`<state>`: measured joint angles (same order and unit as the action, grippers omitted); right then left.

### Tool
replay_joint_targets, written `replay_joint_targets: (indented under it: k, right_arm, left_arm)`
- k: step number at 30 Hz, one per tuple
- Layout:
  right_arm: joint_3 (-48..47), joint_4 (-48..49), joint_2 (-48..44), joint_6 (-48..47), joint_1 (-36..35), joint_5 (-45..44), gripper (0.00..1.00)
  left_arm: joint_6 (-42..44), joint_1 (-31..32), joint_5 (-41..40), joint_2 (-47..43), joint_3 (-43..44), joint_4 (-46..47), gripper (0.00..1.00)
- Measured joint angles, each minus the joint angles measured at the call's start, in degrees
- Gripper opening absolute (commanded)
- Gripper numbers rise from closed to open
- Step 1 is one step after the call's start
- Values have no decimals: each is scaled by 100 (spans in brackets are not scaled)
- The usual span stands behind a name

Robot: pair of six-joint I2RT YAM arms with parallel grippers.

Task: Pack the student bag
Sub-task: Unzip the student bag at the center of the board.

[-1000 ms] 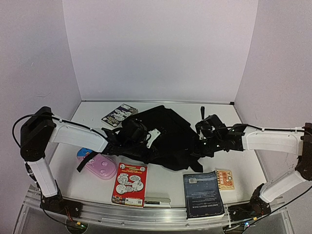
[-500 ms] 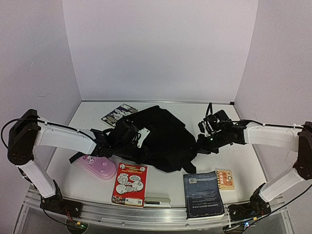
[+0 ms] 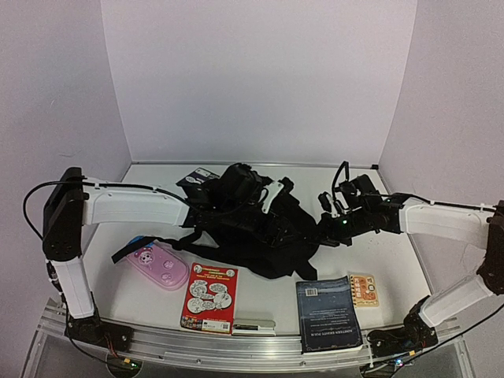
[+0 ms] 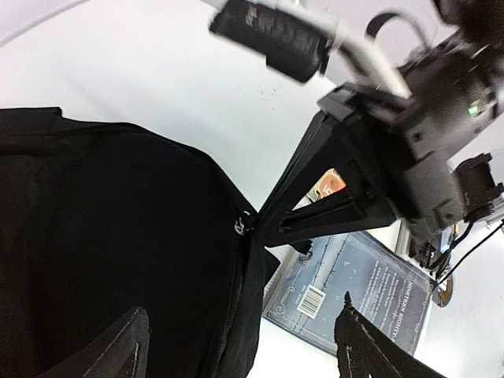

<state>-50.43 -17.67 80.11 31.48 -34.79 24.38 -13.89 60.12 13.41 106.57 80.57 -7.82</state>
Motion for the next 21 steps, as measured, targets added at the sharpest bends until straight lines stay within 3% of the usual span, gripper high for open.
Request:
replay_joint_targets:
  k: [6,9,17,20,21]
  right_arm:
    - [87,52,-102,-2,0,11,0]
    - [160,72,-154,-2,0,11,0]
    - [229,89,-237,4,0,-88,0]
    - [229,18,-336,9,-2,-287,0]
    - [229,-21,-377,9,-2,-374,0]
  left_arm:
    - [48,96,-45,645,344,-340,81]
    - [52,96,-135,856,511,-533,76]
    - [101,91,-91,1059,835,-667,15]
    - [92,96,-18,1060,827,-651,1]
    - [123,96,-1,1057,816,-627,0]
